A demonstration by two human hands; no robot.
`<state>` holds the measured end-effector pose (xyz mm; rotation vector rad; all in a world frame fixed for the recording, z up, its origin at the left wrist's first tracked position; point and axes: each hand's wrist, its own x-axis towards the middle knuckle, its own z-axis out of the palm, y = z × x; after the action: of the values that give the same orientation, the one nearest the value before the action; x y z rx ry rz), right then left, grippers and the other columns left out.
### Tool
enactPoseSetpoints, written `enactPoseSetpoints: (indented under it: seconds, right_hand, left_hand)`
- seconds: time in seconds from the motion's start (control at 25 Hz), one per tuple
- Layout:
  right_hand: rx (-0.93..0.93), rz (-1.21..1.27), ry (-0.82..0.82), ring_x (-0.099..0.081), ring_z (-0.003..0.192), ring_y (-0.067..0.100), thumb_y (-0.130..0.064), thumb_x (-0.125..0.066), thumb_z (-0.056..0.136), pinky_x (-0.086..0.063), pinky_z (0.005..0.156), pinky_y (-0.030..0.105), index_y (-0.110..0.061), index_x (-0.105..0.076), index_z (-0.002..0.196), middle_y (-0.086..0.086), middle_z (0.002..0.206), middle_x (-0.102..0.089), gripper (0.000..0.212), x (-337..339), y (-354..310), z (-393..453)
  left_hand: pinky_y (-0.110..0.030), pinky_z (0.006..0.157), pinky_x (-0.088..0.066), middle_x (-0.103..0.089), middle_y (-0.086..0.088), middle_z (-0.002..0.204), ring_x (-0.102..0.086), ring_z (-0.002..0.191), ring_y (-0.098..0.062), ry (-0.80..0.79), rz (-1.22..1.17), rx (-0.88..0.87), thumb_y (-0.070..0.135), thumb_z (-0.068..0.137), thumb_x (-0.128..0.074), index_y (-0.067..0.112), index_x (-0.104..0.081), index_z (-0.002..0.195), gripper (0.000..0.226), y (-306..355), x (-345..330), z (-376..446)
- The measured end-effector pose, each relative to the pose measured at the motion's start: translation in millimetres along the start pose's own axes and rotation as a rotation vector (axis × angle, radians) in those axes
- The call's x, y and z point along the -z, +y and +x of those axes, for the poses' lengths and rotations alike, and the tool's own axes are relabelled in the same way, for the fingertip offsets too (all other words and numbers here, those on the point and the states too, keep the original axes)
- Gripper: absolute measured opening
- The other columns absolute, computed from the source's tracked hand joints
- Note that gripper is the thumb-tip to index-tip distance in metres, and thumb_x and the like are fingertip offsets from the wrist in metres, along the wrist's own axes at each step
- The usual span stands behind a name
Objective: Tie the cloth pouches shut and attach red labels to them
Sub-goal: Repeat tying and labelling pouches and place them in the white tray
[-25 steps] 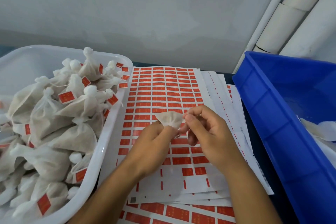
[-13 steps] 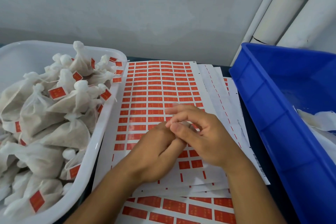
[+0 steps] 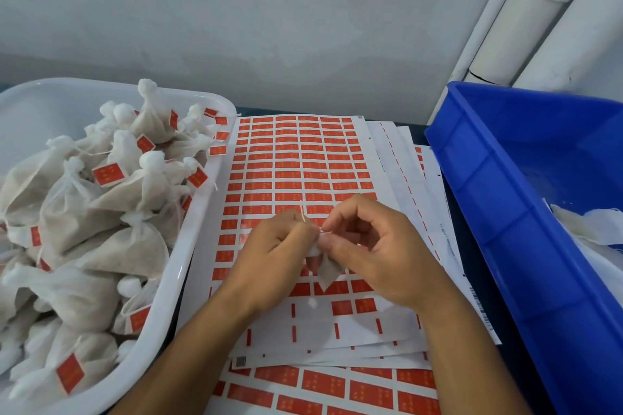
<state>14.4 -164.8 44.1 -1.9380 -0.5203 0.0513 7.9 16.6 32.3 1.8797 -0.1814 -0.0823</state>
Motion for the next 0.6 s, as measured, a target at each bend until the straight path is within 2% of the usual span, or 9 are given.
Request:
enactPoseSetpoints:
  seconds: [0.16, 0.36, 0.52, 0.6]
  right_hand:
    - [0.047, -0.113, -0.007, -0.066, 0.102, 0.013, -0.032, -0.072, 0.093, -0.055, 0.085, 0.02, -0.037, -0.07, 0.1, -0.018, 0.101, -0.067, 0.009, 0, -1, -1]
    - [0.082, -0.258, -0.014, -0.063, 0.11, -0.001, -0.035, -0.068, 0.097, -0.05, 0.095, 0.014, -0.034, -0.075, 0.115, -0.024, 0.11, -0.07, 0.02, -3, -2, -1]
    - [0.079, -0.317, 0.004, -0.06, 0.111, -0.006, -0.043, -0.064, 0.098, -0.046, 0.093, 0.006, -0.035, -0.072, 0.125, -0.024, 0.116, -0.068, 0.03, -4, -2, -1]
    - [0.053, -0.306, -0.009, -0.058, 0.112, -0.007, -0.045, -0.065, 0.096, -0.045, 0.09, 0.002, -0.038, -0.069, 0.129, -0.027, 0.119, -0.065, 0.034, -5, -2, -2]
  left_hand:
    - [-0.022, 0.073, -0.047, -0.07, 0.001, 0.078, -0.067, 0.08, -0.01, 0.005, -0.015, 0.095, 0.037, 0.104, -0.04, 0.022, -0.072, 0.071, 0.048, 1, 2, 1]
    - [-0.018, 0.067, -0.048, -0.074, 0.007, 0.072, -0.072, 0.073, -0.003, 0.06, -0.072, 0.208, 0.04, 0.105, -0.043, 0.035, -0.076, 0.071, 0.047, 5, 2, 2]
    - [-0.02, 0.069, -0.048, -0.076, 0.018, 0.077, -0.073, 0.078, 0.003, 0.112, -0.151, 0.267, 0.053, 0.103, -0.042, 0.05, -0.076, 0.077, 0.043, 11, -1, 0]
    - [-0.023, 0.073, -0.048, -0.075, 0.023, 0.078, -0.074, 0.082, -0.004, 0.148, -0.148, 0.325, 0.058, 0.1, -0.041, 0.054, -0.075, 0.079, 0.041, 16, -2, -1]
